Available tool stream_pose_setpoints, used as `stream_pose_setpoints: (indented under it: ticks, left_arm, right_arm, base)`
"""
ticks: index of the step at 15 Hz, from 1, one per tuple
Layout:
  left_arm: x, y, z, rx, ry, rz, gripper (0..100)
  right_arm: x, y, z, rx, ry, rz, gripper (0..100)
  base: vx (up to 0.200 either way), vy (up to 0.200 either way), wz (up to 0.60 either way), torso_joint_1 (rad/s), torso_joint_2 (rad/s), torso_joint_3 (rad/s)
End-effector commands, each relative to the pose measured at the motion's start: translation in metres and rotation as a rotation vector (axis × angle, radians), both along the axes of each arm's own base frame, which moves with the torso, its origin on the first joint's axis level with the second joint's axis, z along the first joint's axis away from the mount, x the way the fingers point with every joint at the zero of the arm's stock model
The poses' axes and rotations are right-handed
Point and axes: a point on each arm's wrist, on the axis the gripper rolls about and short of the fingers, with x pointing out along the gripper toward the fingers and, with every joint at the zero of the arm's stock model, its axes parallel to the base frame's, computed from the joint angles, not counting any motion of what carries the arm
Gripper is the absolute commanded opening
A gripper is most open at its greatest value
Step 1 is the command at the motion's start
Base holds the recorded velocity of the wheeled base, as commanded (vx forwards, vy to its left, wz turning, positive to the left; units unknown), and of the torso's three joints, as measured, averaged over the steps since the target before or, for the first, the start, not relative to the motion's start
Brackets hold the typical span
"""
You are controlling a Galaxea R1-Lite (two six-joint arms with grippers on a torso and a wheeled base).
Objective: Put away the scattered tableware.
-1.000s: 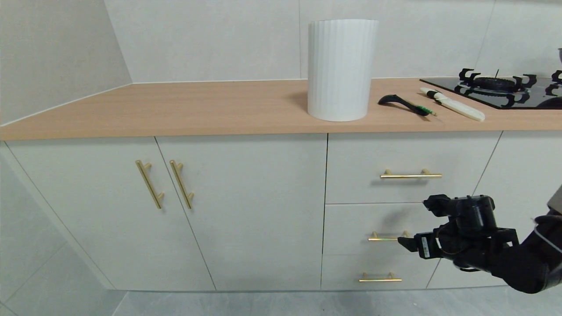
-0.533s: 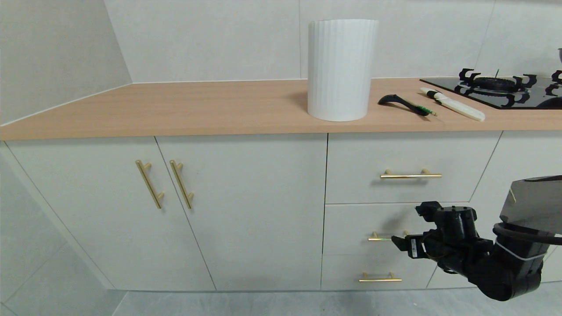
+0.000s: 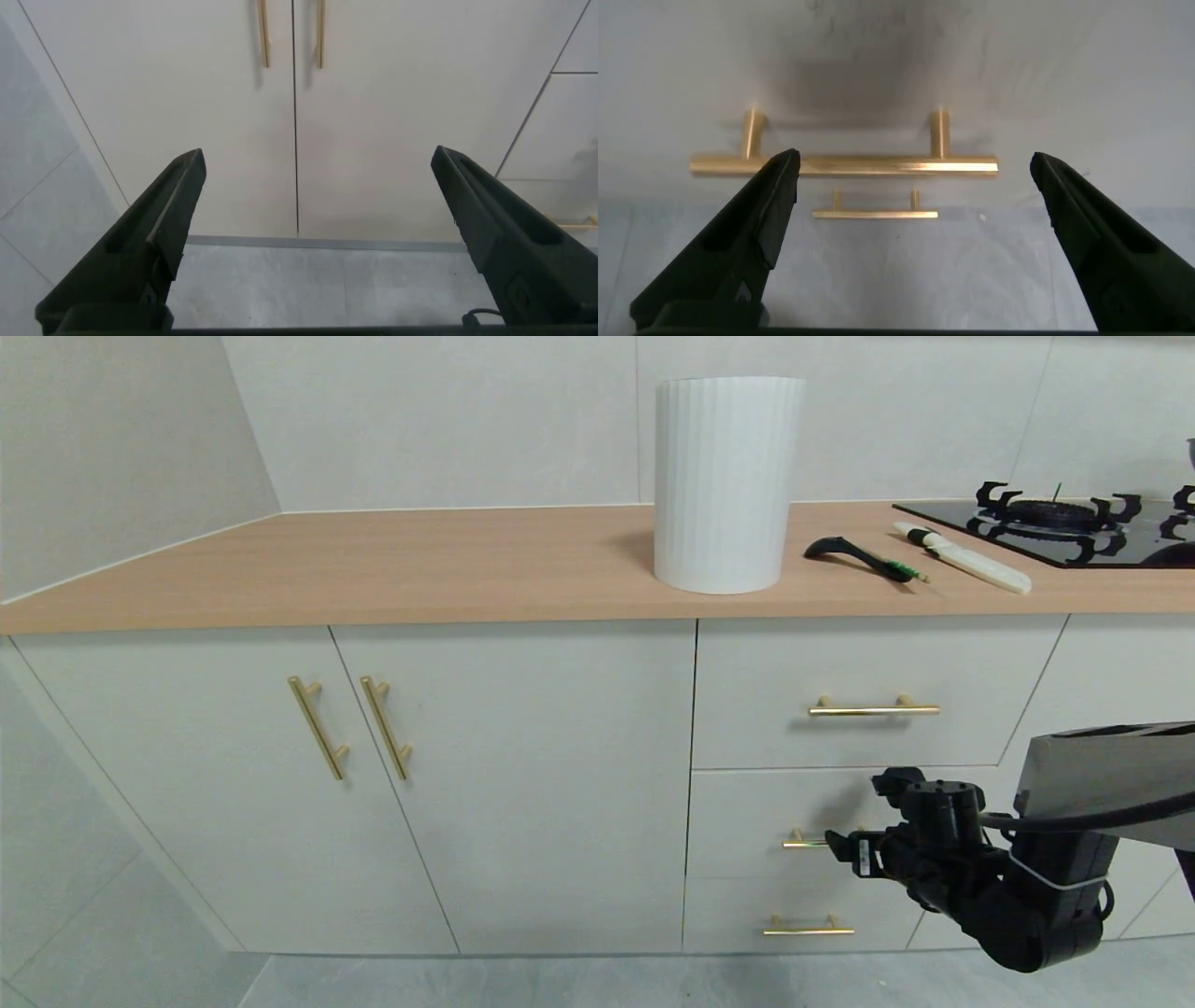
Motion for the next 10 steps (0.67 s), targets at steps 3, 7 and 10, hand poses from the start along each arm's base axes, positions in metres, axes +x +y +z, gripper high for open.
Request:
stream_pose_setpoints:
  ticks: [3, 7, 10]
  left_arm:
    - [0.000, 0.000, 0.000, -0.002, 0.000, 0.001, 100]
    - [0.000, 0.000, 0.000, 0.000, 0.000, 0.001, 100]
    - [0.000, 0.000, 0.000, 0.000, -0.001, 0.001, 100]
  right_arm:
    - [0.007, 0.001, -0.014, -0.019, 0.007, -0.028, 100]
    - [0.008, 0.002, -0.023, -0.024, 0.023, -0.028, 100]
    - [0.008, 0.001, -0.025, -0.026, 0.028, -0.027, 100]
  base:
    - [0.000, 0.000, 0.00, 0.000, 0.00, 0.000]
    - [0.000, 0.000, 0.00, 0.000, 0.00, 0.000]
    - [0.000, 0.000, 0.00, 0.000, 0.00, 0.000]
